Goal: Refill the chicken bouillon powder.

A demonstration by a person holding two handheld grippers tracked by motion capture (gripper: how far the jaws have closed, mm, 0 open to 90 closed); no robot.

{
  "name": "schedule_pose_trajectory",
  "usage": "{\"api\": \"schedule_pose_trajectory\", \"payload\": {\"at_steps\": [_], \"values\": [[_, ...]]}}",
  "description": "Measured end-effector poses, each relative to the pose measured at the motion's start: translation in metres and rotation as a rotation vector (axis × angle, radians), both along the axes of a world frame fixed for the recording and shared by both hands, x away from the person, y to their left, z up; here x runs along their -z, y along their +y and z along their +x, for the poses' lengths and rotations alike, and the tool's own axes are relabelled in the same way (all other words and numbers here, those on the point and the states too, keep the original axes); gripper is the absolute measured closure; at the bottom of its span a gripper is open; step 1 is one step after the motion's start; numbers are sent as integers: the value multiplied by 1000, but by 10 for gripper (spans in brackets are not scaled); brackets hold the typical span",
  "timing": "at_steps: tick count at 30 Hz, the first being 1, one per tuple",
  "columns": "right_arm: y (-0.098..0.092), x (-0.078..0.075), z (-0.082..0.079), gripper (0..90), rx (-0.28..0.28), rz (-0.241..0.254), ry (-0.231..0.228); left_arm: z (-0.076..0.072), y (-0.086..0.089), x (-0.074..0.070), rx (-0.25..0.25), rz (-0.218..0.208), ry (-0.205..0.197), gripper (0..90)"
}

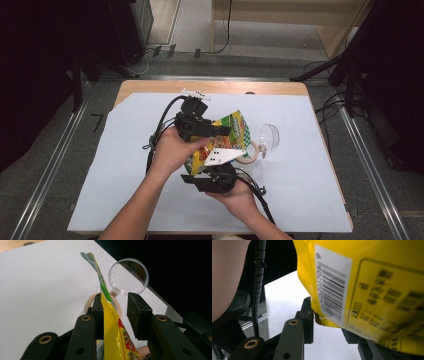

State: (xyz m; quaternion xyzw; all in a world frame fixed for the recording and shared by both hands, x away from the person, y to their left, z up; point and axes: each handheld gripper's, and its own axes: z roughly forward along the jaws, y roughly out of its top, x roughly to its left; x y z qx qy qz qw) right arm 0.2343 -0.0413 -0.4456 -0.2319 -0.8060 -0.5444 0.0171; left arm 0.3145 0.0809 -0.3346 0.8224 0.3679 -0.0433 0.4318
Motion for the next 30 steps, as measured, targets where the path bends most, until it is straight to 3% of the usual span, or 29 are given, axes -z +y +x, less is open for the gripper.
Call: {"api": "schedule_pose_trajectory", "payload": {"at_steps": [7,17,23,30], "values": [[2,0,0,688,-8,5,-11,-5,-4,-4,-1,30,-20,688],[3,0,-1,695,-12,-2,-12,-4,-3,-3,3,22,-15,696],[3,2,1,699,-18,-11,-35,-4,-2,-3,5,24,-18,698],[2,0,0,699,-14,-9,-18,-4,-2,-3,-1,22,-17,700]]}}
